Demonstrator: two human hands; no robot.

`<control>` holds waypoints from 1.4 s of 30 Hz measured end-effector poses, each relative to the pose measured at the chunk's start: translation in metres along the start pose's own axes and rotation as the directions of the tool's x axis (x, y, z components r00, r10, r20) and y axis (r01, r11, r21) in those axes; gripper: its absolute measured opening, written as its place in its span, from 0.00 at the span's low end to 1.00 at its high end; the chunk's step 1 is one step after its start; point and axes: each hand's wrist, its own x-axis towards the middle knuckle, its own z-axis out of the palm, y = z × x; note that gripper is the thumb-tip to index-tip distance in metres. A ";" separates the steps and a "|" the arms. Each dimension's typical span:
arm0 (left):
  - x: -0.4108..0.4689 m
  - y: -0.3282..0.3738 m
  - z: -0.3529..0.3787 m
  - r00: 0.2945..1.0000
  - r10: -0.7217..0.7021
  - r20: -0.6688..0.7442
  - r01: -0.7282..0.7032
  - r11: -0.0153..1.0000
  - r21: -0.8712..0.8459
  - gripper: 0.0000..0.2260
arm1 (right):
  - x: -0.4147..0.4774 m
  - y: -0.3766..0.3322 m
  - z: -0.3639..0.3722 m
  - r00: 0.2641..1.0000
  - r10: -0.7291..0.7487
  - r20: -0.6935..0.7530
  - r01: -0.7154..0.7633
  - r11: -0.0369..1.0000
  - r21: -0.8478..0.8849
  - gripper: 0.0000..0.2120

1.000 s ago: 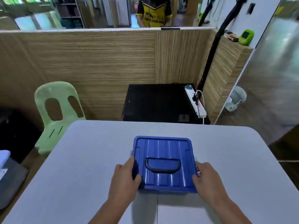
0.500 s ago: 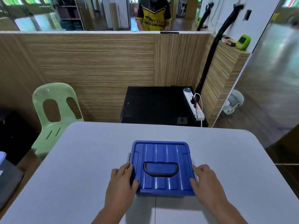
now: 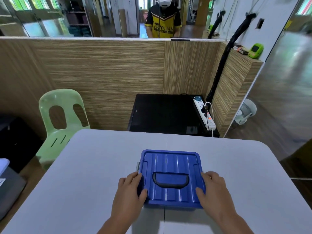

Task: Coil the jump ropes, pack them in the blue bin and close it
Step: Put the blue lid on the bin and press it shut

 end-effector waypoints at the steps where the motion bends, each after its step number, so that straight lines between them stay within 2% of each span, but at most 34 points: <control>1: 0.002 -0.001 -0.002 1.000 0.000 -0.015 -0.001 0.999 -0.050 0.25 | 0.002 -0.007 0.001 0.999 -0.030 -0.017 0.030 1.000 -0.005 0.27; 3: 0.007 -0.005 -0.007 0.998 -0.021 -0.060 0.012 0.989 -0.148 0.24 | 0.008 -0.026 0.004 0.995 -0.095 -0.014 0.095 0.995 -0.011 0.30; 6: 0.021 -0.011 -0.011 0.983 -0.167 -0.080 0.135 0.940 -0.312 0.23 | 0.015 -0.059 0.012 0.979 -0.191 0.067 0.192 0.981 -0.008 0.32; 8: 0.032 -0.013 -0.013 0.959 -0.284 0.000 0.253 0.854 -0.454 0.18 | 0.019 -0.080 0.017 0.958 -0.260 0.125 0.265 0.964 -0.029 0.34; 10: 0.041 -0.015 -0.016 0.924 -0.354 0.143 0.372 0.750 -0.548 0.11 | 0.022 -0.097 0.022 0.930 -0.318 0.184 0.336 0.939 -0.073 0.36; 15: 0.055 -0.024 -0.013 0.795 -0.431 0.426 0.586 0.364 -0.724 0.19 | 0.034 -0.127 0.030 0.878 -0.356 0.319 0.420 0.894 -0.157 0.40; 18: 0.058 -0.026 -0.012 0.764 -0.403 0.504 0.629 0.292 -0.720 0.22 | 0.045 -0.135 0.031 0.859 -0.337 0.386 0.435 0.878 -0.201 0.43; 26: 0.059 -0.031 -0.016 0.738 -0.312 0.598 0.666 0.192 -0.721 0.12 | 0.056 -0.145 0.031 0.837 -0.264 0.478 0.398 0.895 -0.201 0.47; 32: 0.063 -0.030 -0.021 0.766 -0.264 0.586 0.642 0.270 -0.717 0.09 | 0.057 -0.146 0.030 0.833 -0.250 0.494 0.380 0.907 -0.182 0.48; 34: 0.063 -0.031 -0.022 0.766 -0.267 0.585 0.642 0.266 -0.719 0.10 | 0.057 -0.146 0.030 0.833 -0.249 0.494 0.371 0.914 -0.166 0.48; 38: 0.061 -0.034 -0.024 0.716 -0.293 0.634 0.684 0.108 -0.722 0.12 | 0.058 -0.145 0.031 0.836 -0.258 0.484 0.369 0.917 -0.149 0.48; 42: 0.059 -0.037 -0.026 0.725 -0.230 0.649 0.688 0.208 -0.695 0.07 | 0.058 -0.142 0.033 0.836 -0.264 0.481 0.367 0.921 -0.134 0.48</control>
